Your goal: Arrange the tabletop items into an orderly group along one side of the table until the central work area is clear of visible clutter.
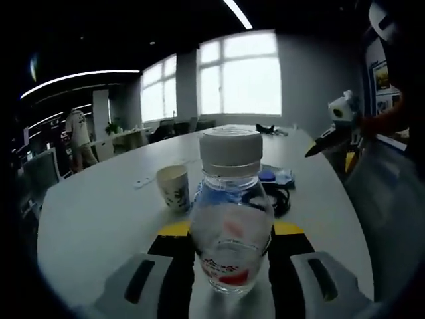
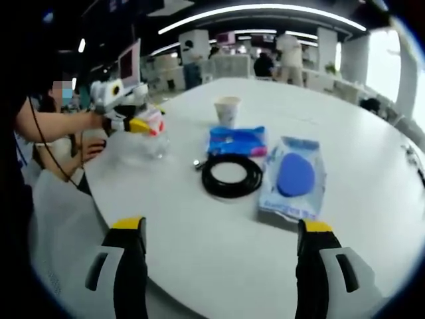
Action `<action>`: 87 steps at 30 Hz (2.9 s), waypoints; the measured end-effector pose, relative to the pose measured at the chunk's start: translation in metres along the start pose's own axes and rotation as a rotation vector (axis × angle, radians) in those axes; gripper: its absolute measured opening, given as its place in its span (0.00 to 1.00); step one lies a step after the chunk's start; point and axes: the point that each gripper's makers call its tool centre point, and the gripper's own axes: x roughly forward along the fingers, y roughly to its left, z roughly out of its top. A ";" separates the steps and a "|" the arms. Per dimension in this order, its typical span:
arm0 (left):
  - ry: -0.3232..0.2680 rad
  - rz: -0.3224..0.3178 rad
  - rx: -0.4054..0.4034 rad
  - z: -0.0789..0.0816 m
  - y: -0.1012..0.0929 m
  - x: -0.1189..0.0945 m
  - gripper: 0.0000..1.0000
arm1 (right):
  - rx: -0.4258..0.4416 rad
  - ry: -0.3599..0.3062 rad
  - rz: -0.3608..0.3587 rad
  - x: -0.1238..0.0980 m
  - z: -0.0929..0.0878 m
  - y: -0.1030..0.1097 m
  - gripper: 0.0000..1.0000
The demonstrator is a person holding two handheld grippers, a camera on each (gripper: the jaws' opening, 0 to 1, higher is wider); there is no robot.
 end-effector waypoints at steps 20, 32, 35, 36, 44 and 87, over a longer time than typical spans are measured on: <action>-0.011 0.307 -0.105 0.001 0.012 0.003 0.40 | 0.026 -0.035 0.011 0.003 0.001 0.009 0.92; -0.020 0.530 -0.206 0.003 0.037 -0.003 0.40 | 0.034 -0.045 0.005 0.000 0.001 0.007 0.92; -0.009 0.564 -0.171 0.006 0.044 -0.006 0.40 | 0.037 -0.048 0.005 0.000 0.001 0.008 0.92; -0.004 0.576 -0.175 0.007 0.047 -0.006 0.40 | 0.039 -0.046 0.006 0.001 0.001 0.008 0.92; -0.005 0.655 -0.182 0.010 0.065 -0.013 0.40 | 0.043 -0.044 0.007 0.003 -0.002 0.008 0.92; -0.028 0.945 -0.297 0.020 0.165 0.022 0.40 | 0.095 -0.109 -0.023 0.004 0.010 -0.013 0.98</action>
